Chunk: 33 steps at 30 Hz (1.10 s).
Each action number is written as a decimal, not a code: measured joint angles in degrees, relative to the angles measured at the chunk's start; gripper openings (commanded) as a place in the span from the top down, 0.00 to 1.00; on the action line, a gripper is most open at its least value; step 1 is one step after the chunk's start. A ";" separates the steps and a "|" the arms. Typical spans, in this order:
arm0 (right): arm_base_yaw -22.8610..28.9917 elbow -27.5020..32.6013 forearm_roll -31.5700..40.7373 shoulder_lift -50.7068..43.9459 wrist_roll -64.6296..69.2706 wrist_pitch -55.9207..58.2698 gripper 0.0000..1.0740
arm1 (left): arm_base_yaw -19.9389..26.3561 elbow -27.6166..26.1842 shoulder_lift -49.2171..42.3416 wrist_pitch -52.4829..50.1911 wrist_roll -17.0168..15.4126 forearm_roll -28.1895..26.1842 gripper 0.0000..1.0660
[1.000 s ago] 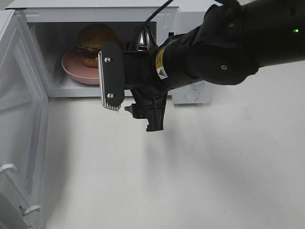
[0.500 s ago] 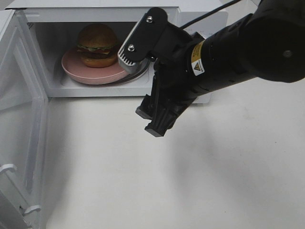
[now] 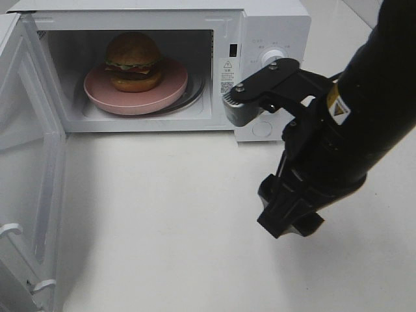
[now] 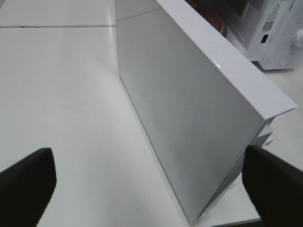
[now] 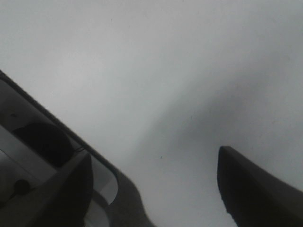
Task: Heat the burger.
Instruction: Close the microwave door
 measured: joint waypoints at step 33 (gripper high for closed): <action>-5.04 0.00 -6.59 -31.34 9.05 20.11 0.28 | 0.00 0.00 0.00 0.00 0.00 0.00 0.06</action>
